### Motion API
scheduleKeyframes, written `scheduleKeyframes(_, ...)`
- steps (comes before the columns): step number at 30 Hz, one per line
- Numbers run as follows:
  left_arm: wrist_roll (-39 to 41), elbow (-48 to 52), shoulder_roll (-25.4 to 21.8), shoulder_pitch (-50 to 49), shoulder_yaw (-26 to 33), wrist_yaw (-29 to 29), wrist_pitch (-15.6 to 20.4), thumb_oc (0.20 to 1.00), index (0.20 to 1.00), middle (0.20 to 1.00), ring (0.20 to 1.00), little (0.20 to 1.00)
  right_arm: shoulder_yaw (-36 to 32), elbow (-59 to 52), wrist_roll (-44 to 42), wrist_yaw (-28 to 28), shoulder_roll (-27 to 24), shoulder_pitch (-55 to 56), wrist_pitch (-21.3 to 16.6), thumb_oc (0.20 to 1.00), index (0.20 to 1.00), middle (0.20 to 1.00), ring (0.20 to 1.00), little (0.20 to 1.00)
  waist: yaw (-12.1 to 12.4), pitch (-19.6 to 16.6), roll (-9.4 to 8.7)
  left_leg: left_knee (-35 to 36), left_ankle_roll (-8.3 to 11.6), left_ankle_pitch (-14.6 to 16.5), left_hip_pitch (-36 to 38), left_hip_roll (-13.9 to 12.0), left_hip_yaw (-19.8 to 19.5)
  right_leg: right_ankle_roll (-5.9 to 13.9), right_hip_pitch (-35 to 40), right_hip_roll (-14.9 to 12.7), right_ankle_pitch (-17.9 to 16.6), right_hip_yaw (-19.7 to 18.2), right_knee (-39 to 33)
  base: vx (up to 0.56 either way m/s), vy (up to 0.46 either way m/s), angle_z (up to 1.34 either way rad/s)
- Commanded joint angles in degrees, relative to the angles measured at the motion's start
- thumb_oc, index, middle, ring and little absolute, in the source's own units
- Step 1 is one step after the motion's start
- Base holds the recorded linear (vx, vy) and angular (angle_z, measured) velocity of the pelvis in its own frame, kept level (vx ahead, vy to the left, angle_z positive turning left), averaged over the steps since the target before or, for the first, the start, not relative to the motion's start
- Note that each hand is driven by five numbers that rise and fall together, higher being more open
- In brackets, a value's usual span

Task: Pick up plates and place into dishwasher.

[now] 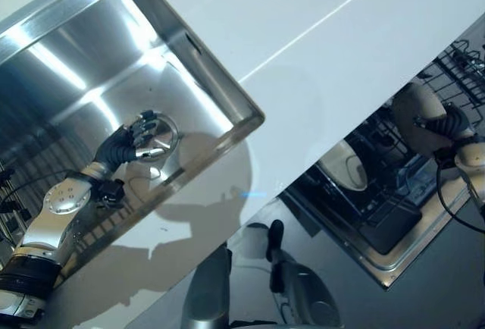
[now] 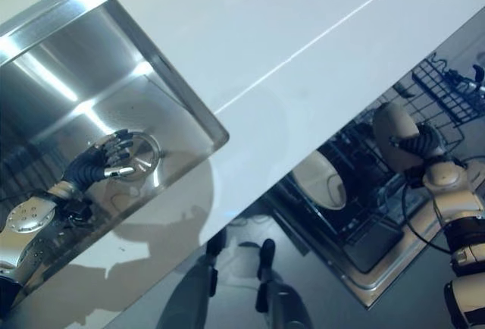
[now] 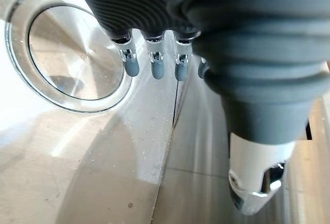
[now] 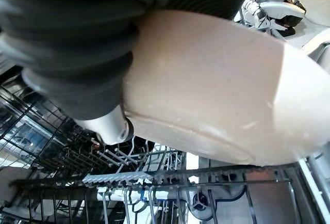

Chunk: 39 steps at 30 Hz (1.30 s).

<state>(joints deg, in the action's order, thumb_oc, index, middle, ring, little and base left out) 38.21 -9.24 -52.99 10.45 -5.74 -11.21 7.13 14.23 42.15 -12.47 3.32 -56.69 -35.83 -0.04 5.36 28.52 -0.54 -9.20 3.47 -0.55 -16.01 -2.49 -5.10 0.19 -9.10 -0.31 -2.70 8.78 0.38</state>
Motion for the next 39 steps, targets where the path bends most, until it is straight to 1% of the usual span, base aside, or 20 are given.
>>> scheduleKeyframes(1, 2.83, 0.08, 5.01, 1.62, -0.74, 1.26, 4.03, 1.000, 1.000, 1.000, 1.000, 1.000, 2.84, -0.55, -0.27, -0.42, -5.60, -3.55, -3.13, 0.200, 0.200, 0.200, 0.200, 0.200, 0.14, 1.27, -0.61, -5.71, 1.55, -0.18, -6.63, -4.72, -1.15, 1.91, -5.72, -2.41, 3.04, 2.32, 6.36, 0.00, 0.000, 0.00)
scheduleKeyframes(4, 2.85, 0.29, 5.03, 1.78, -0.86, 1.73, 4.12, 1.000, 1.000, 1.000, 1.000, 1.000, 3.36, -0.64, -0.06, 0.15, -6.10, -5.38, -3.77, 0.200, 0.200, 0.200, 0.200, 0.200, 0.12, 1.27, -0.40, -6.05, 1.44, -0.54, -8.30, -4.58, -1.25, 1.84, -7.39, -2.62, 2.76, 2.92, 6.87, 0.00, 0.000, 0.00)
scheduleKeyframes(9, 3.27, 0.15, 5.41, 2.68, -1.85, 2.83, 4.81, 1.000, 1.000, 1.000, 1.000, 1.000, 5.00, -0.61, 0.17, 2.40, -6.37, -9.86, -3.00, 0.200, 0.200, 0.200, 0.200, 0.200, -0.18, 1.27, 0.98, -6.86, 1.34, -1.23, -12.27, -4.03, -1.32, 1.90, -11.63, -3.54, 2.50, 3.59, 8.36, 0.00, 0.009, 0.03)
scheduleKeyframes(12, 3.29, 0.37, 6.13, 2.73, -2.19, 3.38, 5.48, 1.000, 1.000, 1.000, 1.000, 1.000, 6.11, -0.61, 2.79, 3.19, -5.70, -11.13, -2.47, 0.200, 0.200, 0.200, 0.200, 0.200, -0.33, 1.27, 2.04, -6.72, 1.14, -1.74, -14.35, -3.61, -1.29, 2.00, -14.14, -4.05, 2.40, 3.80, 9.02, -0.01, 0.030, 0.04)
scheduleKeyframes(16, 2.68, 1.53, 7.24, 2.59, -3.27, 4.92, 6.72, 1.000, 1.000, 1.000, 1.000, 1.000, 7.88, 0.79, 5.88, 5.44, -4.10, -12.52, -2.16, 0.200, 0.200, 0.200, 0.200, 0.200, -0.17, 1.27, 3.96, -6.42, 0.68, -2.45, -17.84, -3.08, -1.25, 2.23, -18.61, -4.94, 2.29, 4.30, 10.48, -0.01, 0.018, 0.05)
scheduleKeyframes(21, 3.02, 2.66, 7.84, 2.37, -4.06, 6.20, 7.13, 1.000, 1.000, 1.000, 1.000, 1.000, 9.35, 2.88, 8.86, 10.04, -3.55, -14.77, -1.71, 0.200, 0.200, 0.200, 0.200, 0.200, 0.32, 1.27, 5.90, -6.43, 0.24, -2.56, -20.84, -2.47, -0.52, 2.43, -23.02, -5.91, 2.57, 4.05, 12.49, 0.00, 0.013, 0.05)
scheduleKeyframes(23, 3.25, 2.95, 8.09, 2.27, -4.20, 6.46, 7.41, 1.000, 1.000, 1.000, 1.000, 1.000, 9.44, 3.53, 9.26, 11.13, -3.70, -15.71, -1.52, 0.200, 0.200, 0.200, 0.200, 0.200, 0.30, 1.27, 6.61, -6.27, 0.12, -3.05, -21.98, -2.21, -0.34, 2.50, -24.68, -6.23, 2.41, 3.98, 13.12, -0.02, 0.018, 0.04)
scheduleKeyframes(27, 2.67, 4.14, 9.03, 1.30, -4.65, 7.20, 8.12, 1.000, 1.000, 1.000, 1.000, 1.000, 9.59, 2.02, 11.41, 12.83, -4.06, -16.44, 0.82, 0.200, 0.200, 0.200, 0.200, 0.200, 0.31, 1.27, 7.64, -6.37, 0.02, -3.15, -23.47, -1.93, 0.23, 2.62, -27.29, -6.56, 2.58, 3.69, 14.53, -0.02, 0.013, 0.07)
scheduleKeyframes(31, 2.10, 4.86, 10.12, 0.67, -4.71, 7.53, 8.66, 1.000, 1.000, 1.000, 1.000, 1.000, 8.97, 2.21, 11.64, 12.38, -4.06, -17.09, 2.40, 0.200, 0.200, 0.200, 0.200, 0.200, 0.23, 1.27, 8.51, -6.24, -0.11, -3.47, -24.75, -1.67, 0.59, 2.65, -29.67, -6.77, 2.55, 3.23, 15.54, -0.01, 0.011, 0.01)
scheduleKeyframes(32, 1.94, 4.85, 10.31, 0.58, -4.75, 7.50, 8.90, 1.000, 1.000, 1.000, 1.000, 1.000, 8.92, 2.45, 11.71, 12.47, -3.88, -17.15, 2.43, 0.423, 0.423, 0.423, 0.423, 0.423, 0.22, 1.27, 8.66, -6.20, -0.15, -3.56, -25.06, -1.59, 0.63, 2.63, -30.26, -6.79, 2.50, 3.14, 15.77, -0.03, 0.023, -0.02)
scheduleKeyframes(33, 1.95, 5.02, 10.41, 0.43, -4.89, 7.63, 9.05, 1.000, 1.000, 1.000, 1.000, 1.000, 8.89, 2.47, 11.87, 12.55, -3.76, -17.25, 2.88, 0.824, 0.824, 0.824, 0.824, 0.824, 0.23, 1.27, 8.83, -6.14, -0.16, -3.64, -25.32, -1.53, 0.71, 2.61, -30.73, -6.82, 2.47, 3.03, 15.93, -0.04, 0.026, -0.06)
scheduleKeyframes(34, 2.01, 5.32, 10.52, 0.26, -4.97, 7.86, 9.02, 1.000, 1.000, 1.000, 1.000, 1.000, 8.94, 2.56, 12.04, 12.84, -3.71, -17.26, 3.07, 1.000, 1.000, 1.000, 1.000, 1.000, 0.22, 1.27, 9.00, -5.90, -0.18, -3.77, -25.43, -1.53, 0.83, 2.58, -31.08, -6.83, 2.42, 2.94, 15.98, -0.04, 0.028, -0.06)
scheduleKeyframes(39, 2.64, 5.61, 10.98, -0.58, -4.78, 7.39, 9.70, 1.000, 1.000, 1.000, 1.000, 1.000, 8.60, 3.43, 11.38, 13.42, -3.51, -16.83, 2.83, 1.000, 1.000, 1.000, 1.000, 1.000, 0.15, 1.27, 9.63, -4.65, -0.26, -4.15, -24.82, -1.47, 1.36, 2.42, -31.55, -6.74, 2.26, 2.60, 15.99, -0.05, 0.036, -0.02)
